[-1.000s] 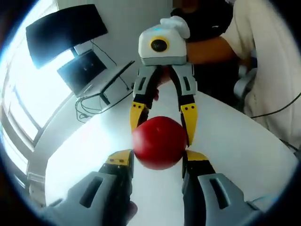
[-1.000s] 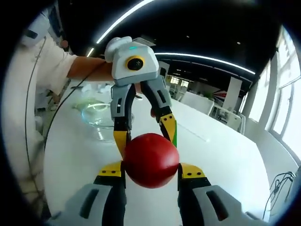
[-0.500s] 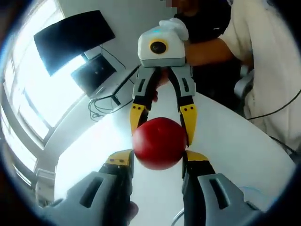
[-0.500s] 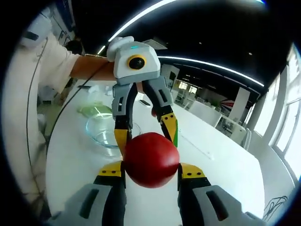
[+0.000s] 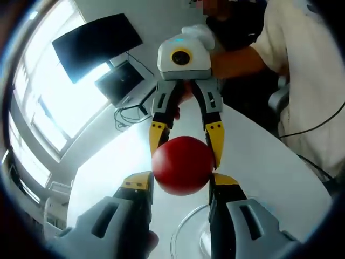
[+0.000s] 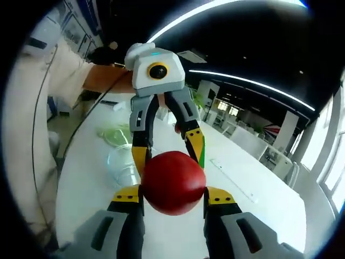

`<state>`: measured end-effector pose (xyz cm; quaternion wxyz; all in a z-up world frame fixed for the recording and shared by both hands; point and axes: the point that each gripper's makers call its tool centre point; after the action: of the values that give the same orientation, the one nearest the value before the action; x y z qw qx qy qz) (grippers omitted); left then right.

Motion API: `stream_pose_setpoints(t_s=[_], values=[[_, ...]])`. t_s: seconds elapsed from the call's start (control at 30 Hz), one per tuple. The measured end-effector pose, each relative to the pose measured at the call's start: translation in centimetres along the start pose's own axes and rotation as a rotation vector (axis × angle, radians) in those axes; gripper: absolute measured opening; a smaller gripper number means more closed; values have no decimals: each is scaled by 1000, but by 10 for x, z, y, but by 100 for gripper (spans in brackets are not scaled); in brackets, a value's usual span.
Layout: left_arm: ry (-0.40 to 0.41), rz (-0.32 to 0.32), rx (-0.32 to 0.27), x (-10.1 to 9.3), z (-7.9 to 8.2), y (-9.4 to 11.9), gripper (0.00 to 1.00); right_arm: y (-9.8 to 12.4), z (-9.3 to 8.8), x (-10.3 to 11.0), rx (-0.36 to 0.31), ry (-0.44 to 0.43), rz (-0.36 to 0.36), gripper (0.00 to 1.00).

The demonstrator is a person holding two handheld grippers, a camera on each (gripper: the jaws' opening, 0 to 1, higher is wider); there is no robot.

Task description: Pick up the tomato from the tabletop place it into the food storage container close the lid and lock the latches

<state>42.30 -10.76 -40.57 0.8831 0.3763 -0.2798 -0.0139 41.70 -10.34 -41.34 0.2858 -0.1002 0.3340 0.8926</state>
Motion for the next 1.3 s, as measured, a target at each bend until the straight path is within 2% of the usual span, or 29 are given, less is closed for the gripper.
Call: stream_pose_setpoints(t_s=[0.2,0.67,0.77,0.97,1.3], values=[[20,27,18,0,-17,17,31,-12,17,10,-15,36,35,39],[92,62,67,-16,-57,38,31,-51,35,31,-11,89,127,38],[131,67,81,-20,-67,42,31,-63,36,29,-5,101,153,38],[185,60,86,-29,-86,47,31,-79,40,40,8,109,203,38],[243,22,121,-48,-108,39,32,-106,28,61,81,133,289,38]])
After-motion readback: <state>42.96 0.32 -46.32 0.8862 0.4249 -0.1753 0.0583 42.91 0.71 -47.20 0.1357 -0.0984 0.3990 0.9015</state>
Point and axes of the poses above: the point that each gripper's makers call its tool centre point, and the gripper's own axes: y roughly backward along the fingers, x roughly to its left, z roughly out of its top, and after that the axes turned 14 degrees about x, right-handed
